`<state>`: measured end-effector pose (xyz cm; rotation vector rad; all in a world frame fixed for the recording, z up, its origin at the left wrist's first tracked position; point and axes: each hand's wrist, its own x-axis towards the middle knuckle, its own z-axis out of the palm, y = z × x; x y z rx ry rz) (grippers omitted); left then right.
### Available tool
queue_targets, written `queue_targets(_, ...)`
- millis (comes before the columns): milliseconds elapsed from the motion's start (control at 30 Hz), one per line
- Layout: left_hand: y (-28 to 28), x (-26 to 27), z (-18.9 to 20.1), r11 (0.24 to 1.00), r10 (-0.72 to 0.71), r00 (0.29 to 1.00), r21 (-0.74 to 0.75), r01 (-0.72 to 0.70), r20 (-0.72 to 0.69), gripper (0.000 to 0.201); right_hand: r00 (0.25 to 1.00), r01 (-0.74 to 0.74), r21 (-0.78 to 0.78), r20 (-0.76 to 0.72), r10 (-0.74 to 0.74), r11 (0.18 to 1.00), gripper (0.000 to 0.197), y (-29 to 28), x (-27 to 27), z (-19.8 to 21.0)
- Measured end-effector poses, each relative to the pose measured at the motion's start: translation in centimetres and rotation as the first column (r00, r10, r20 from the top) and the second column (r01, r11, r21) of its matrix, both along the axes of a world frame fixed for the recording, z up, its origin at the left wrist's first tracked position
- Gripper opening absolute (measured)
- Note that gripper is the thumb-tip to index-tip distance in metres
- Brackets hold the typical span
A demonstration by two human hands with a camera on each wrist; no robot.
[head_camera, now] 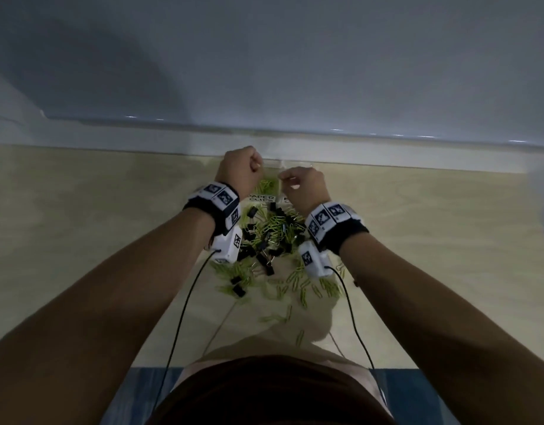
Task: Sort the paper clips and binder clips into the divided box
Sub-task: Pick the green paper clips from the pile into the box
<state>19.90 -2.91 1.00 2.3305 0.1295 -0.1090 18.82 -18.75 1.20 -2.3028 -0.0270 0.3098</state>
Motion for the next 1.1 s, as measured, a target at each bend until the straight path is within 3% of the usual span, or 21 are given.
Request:
queue_targets(133,-1.4,-0.3,-1.0,0.939,-0.216,0.975,0.262,0.223,-0.055,0.009,0.997,-0.072,-0.072,-0.009,0.071,0.995,0.016,-5.2,-4.2,-1.1)
queue_targets(267,-3.6,-4.6,-1.4,0.899,-0.377,0.926,0.236,0.369,-0.014,0.013,0.959,-0.273,-0.213,-0.133,0.249,0.938,0.022,-9.2,-8.9,-2.8)
queue_targets(400,-6.2,-10.5,-2.8,0.706,-0.659,0.724,0.163,0.689,-0.205,0.025,0.951,-0.296,-0.184,-0.148,0.272,0.937,0.010,-10.9,-13.2,-3.1)
queue_targets(467,-7.4,-12.7,-4.0,0.635,-0.708,0.659,0.180,0.752,-0.255,0.037,0.950,-0.302,-0.232,-0.156,0.271,0.924,0.019,-10.8,-14.6,-3.1)
queue_targets(600,-8.7,-14.3,-5.4,0.670,-0.640,0.722,0.269,0.691,-0.262,0.050,0.978,-0.160,-0.324,-0.181,0.105,0.933,0.038,-9.4,-16.2,-4.1)
queue_targets(700,-9.1,-14.3,-5.5,0.711,-0.597,0.765,0.281,0.644,-0.242,0.043,0.984,-0.086,-0.330,-0.176,0.028,0.940,0.025,-8.5,-16.1,-4.3)
queue_targets(800,-9.3,-14.1,-5.7,0.746,-0.562,0.795,0.275,0.607,-0.228,0.033,0.994,-0.079,-0.282,-0.100,0.053,0.956,0.005,-7.5,-15.8,-4.0)
queue_targets(1100,-8.4,-13.2,-5.4,0.794,-0.514,0.823,0.229,0.563,-0.242,0.023,0.987,-0.106,-0.248,-0.147,0.071,0.963,0.011,-6.8,-13.6,-3.4)
